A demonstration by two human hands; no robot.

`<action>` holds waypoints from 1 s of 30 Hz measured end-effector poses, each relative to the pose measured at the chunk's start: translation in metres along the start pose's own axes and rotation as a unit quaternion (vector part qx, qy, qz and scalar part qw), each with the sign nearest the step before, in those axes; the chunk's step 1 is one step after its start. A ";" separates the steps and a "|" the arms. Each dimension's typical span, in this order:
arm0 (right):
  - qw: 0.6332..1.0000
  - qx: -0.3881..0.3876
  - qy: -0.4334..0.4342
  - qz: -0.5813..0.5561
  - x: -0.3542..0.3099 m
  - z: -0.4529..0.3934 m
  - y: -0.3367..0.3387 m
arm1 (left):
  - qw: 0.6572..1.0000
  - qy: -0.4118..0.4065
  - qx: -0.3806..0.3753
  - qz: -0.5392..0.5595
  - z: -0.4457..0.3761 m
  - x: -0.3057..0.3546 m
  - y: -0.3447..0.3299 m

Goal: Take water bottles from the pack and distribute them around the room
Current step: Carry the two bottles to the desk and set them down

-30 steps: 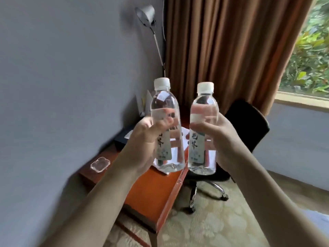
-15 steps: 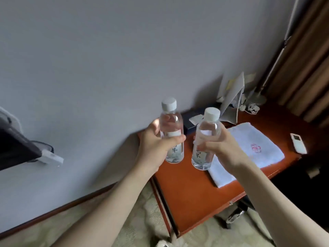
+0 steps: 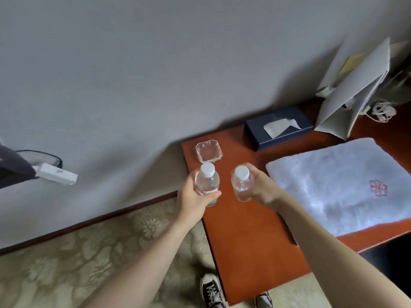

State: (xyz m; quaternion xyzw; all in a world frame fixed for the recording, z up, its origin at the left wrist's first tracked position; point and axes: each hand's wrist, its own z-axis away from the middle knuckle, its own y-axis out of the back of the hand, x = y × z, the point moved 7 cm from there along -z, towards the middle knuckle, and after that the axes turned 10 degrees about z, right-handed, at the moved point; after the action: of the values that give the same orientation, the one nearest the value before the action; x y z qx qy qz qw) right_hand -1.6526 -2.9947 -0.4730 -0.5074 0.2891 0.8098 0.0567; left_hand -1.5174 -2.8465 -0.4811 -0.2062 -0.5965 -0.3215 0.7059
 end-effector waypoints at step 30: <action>0.991 0.091 0.002 0.102 0.160 -0.090 -0.037 | 0.995 0.038 0.031 -0.087 -0.069 -0.155 -0.053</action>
State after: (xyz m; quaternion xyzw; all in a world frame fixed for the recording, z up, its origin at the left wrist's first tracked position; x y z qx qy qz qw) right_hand -1.6439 -3.0440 -0.6532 -0.4696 0.4121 0.7805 0.0195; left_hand -1.5180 -2.8987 -0.6511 -0.1192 -0.5946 -0.3706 0.7035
